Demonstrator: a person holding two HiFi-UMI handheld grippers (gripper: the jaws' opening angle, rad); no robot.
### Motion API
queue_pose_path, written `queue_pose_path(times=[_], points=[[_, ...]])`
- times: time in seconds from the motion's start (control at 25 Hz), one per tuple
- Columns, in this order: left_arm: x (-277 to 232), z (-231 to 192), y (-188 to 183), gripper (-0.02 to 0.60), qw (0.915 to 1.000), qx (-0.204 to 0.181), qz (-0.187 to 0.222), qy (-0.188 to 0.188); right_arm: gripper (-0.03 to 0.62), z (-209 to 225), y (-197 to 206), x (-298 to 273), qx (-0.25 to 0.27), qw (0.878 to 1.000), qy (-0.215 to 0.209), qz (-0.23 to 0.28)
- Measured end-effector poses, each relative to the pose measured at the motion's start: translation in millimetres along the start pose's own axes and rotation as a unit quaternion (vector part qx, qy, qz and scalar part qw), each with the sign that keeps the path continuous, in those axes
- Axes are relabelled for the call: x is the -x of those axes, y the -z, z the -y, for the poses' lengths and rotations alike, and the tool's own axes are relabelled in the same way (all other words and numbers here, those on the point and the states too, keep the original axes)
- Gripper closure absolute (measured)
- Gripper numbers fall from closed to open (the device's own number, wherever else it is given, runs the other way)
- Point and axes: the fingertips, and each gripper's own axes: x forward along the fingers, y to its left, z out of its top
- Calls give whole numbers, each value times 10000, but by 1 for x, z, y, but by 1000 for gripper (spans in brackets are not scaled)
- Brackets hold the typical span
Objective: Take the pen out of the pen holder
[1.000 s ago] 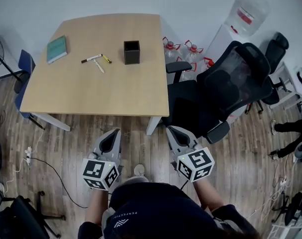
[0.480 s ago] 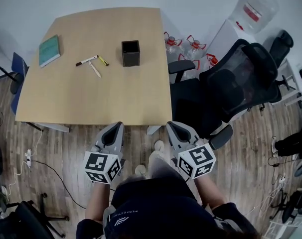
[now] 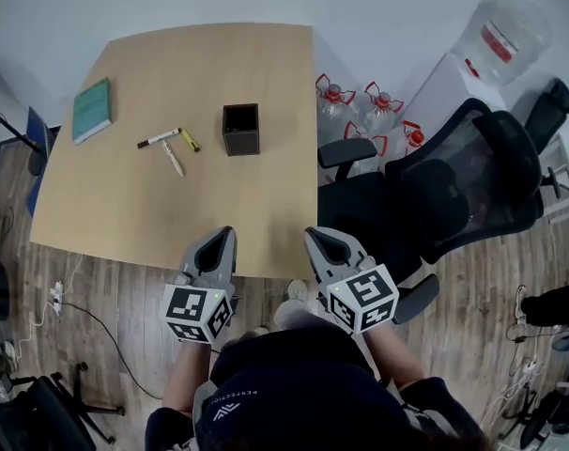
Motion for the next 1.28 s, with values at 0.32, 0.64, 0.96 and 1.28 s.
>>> queue_pose_path(times=[0.32,0.64,0.96,1.28], points=[[-50,-13,-17,574,9982,-3,89,-587,591,43,-12,-38,85,9984,-549,-124],[-78,-23,-25,538,9956,-72,71,-930,591,65,-18,-62,181,9955,-915,-160],[-95,-45,-37,452,9950,-286,-15,-960,591,60,-20,-89,131,9937,-1074,-283],[-130,-83,-45,436,9957,-557,-246,-705,591,61,-26,-119,-65,9969,-701,-354]])
